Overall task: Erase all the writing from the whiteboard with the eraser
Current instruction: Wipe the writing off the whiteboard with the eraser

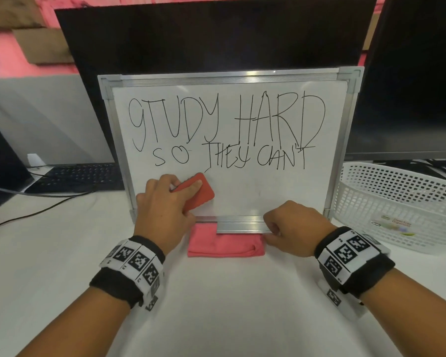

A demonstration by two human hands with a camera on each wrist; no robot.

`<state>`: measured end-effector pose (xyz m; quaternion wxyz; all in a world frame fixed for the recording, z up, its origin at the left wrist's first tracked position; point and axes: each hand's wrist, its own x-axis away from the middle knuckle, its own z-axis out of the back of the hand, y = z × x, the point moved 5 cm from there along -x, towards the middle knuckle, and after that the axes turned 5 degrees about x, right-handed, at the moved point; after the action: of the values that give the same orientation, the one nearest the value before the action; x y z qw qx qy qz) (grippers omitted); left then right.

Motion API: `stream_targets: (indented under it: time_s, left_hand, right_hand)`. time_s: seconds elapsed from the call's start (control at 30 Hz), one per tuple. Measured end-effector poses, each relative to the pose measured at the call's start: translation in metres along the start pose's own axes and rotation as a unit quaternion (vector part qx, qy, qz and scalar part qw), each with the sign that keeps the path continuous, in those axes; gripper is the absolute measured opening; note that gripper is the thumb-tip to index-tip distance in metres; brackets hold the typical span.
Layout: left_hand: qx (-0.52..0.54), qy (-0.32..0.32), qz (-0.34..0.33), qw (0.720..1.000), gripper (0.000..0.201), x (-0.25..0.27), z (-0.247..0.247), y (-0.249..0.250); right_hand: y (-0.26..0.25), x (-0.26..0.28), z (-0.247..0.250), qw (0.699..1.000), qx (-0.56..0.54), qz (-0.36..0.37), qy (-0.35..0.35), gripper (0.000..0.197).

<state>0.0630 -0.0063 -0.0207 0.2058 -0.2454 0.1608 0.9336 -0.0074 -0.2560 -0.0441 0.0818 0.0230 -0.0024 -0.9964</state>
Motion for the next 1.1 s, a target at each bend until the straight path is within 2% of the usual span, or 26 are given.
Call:
stream_targets:
  time_s: [0.13,0.37,0.5,0.67,0.87,1.1]
  left_hand:
    - [-0.025,-0.008,0.028,0.999,0.067,0.007,0.008,-0.021]
    - [-0.032,-0.011,0.073,0.997,0.069,0.015,0.02,-0.049]
    - [-0.03,0.005,0.095,0.995,0.069,0.017,0.027,-0.053]
    - [0.008,-0.022,0.107,0.994,0.072,0.016,0.023,-0.045]
    - [0.039,-0.022,0.035,0.998,0.072,0.011,0.014,-0.028]
    - [0.068,-0.018,-0.057,0.996,0.068,-0.005,-0.007,0.02]
  right_hand:
    - [-0.033,-0.015,0.006,0.999,0.004,0.045,0.017,0.029]
    - [-0.082,-0.037,0.003,0.994,-0.017,0.101,0.024,0.032]
    - [-0.091,-0.045,-0.001,0.993,-0.024,0.112,0.019,0.037]
    - [-0.09,-0.047,-0.004,0.993,-0.025,0.114,0.016,0.038]
    - [-0.09,-0.048,-0.006,0.993,-0.027,0.115,0.016,0.038]
    - [-0.087,-0.044,-0.007,0.993,-0.04,0.106,0.018,0.04]
